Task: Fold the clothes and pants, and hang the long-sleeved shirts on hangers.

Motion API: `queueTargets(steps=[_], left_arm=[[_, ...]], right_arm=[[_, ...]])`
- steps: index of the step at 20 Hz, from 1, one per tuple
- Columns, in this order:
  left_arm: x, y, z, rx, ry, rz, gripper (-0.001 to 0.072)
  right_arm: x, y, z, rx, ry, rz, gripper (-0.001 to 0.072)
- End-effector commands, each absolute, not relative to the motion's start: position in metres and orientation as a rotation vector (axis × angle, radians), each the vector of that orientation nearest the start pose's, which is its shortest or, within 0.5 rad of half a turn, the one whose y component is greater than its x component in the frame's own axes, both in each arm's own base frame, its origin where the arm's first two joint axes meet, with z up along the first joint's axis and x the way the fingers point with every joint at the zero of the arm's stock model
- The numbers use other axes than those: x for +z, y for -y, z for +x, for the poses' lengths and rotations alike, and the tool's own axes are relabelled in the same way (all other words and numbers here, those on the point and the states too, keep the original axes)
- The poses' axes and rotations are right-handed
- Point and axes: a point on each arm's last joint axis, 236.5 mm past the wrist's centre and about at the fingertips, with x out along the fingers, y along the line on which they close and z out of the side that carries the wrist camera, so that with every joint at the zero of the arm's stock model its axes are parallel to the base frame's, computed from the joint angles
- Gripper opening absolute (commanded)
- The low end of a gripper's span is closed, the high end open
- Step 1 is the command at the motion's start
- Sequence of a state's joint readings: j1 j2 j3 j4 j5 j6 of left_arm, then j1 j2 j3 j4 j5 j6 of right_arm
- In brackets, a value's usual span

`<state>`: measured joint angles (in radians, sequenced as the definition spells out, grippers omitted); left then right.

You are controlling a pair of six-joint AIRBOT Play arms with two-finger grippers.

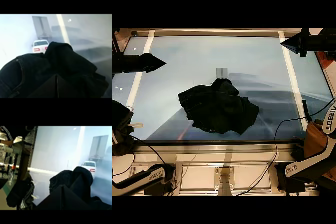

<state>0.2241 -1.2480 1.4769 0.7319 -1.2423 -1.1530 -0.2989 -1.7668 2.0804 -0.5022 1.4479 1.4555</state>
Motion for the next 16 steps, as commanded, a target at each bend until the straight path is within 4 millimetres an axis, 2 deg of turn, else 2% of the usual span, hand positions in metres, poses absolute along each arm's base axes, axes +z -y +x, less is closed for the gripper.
queueTargets(steps=[1, 4, 5, 8, 11, 16], left_arm=[[0.207, 0.071, 0.435, -0.547, -0.75, -0.357, 0.0025], [0.207, 0.071, 0.435, -0.546, -0.751, -0.354, 0.0025], [0.2, 0.065, 0.435, -0.524, -0.767, -0.333, 0.0025], [0.161, 0.038, 0.439, -0.408, -0.874, -0.302, 0.0024], [0.122, 0.021, 0.439, -0.358, -0.946, -0.367, 0.0024], [0.05, -0.006, 0.412, -0.271, -1.092, -0.5, 0.0025]], right_arm=[[0.217, -0.053, 0.526, 0.652, -0.84, 0.738, 0.0019], [0.217, -0.053, 0.526, 0.652, -0.84, 0.738, 0.0018], [0.217, -0.053, 0.526, 0.652, -0.84, 0.738, 0.0018], [0.217, -0.053, 0.526, 0.652, -0.84, 0.738, 0.0018], [0.217, -0.053, 0.526, 0.652, -0.84, 0.738, 0.0019], [0.219, -0.052, 0.53, 0.641, -0.82, 0.743, 0.0018]])
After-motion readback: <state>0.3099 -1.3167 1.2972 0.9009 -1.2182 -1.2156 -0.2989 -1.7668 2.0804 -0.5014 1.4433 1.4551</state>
